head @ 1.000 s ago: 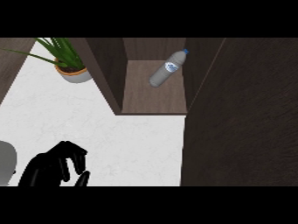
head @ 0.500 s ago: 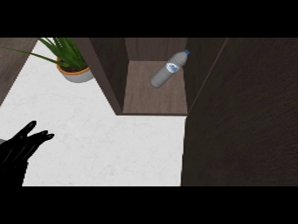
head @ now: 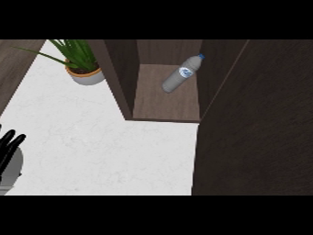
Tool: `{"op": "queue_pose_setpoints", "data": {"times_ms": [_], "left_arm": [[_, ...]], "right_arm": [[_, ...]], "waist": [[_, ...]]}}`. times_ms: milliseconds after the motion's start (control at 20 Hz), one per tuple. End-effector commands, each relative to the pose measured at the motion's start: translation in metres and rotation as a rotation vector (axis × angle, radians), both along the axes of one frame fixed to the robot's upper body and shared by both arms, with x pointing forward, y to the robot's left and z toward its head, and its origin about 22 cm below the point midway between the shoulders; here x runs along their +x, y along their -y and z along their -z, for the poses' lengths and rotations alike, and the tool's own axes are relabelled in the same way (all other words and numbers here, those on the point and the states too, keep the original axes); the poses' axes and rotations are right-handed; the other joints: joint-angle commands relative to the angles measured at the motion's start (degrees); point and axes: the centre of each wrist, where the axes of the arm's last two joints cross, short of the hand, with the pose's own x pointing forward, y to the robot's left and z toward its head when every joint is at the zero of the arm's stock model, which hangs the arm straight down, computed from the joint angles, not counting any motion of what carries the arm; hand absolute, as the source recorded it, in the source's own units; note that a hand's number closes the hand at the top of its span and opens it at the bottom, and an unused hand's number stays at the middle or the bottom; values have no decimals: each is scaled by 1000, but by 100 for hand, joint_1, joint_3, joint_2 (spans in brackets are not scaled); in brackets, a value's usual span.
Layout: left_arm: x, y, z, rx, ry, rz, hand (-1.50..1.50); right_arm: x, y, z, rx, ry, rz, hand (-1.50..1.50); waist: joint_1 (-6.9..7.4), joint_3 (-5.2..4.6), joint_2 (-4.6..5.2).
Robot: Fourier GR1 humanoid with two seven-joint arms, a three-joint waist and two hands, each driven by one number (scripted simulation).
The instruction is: Pick up the bottled water, place it into the cabinet and close the cabinet
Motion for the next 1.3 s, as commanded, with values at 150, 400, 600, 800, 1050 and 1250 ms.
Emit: {"op": "queue_pose_setpoints", "data": {"times_ms": [150,400,600,800,1050,1250], "left_arm": [[-7,-20,-7,-1,-21,-4,-150],[-12,-36,-7,10,-35,-8,-150],[-16,-44,-9,15,-40,-5,-150],[-18,-54,-14,16,-31,-8,-150],[-21,-58,-19,9,-30,23,-150],[-24,-74,-20,40,-34,15,-150]], "right_arm": [[-3,-32,-59,-199,246,-103,150],[5,-47,-56,-167,218,-111,150],[12,-64,-51,-144,175,-105,150],[19,-79,-53,-134,161,-121,150],[34,-105,-54,-92,147,-133,150],[44,-127,-55,-81,136,-147,150]], "waist": [[124,-26,-19],[115,-43,-15],[131,-36,-7],[188,-40,-32],[307,-23,-3],[370,-27,3]]}}
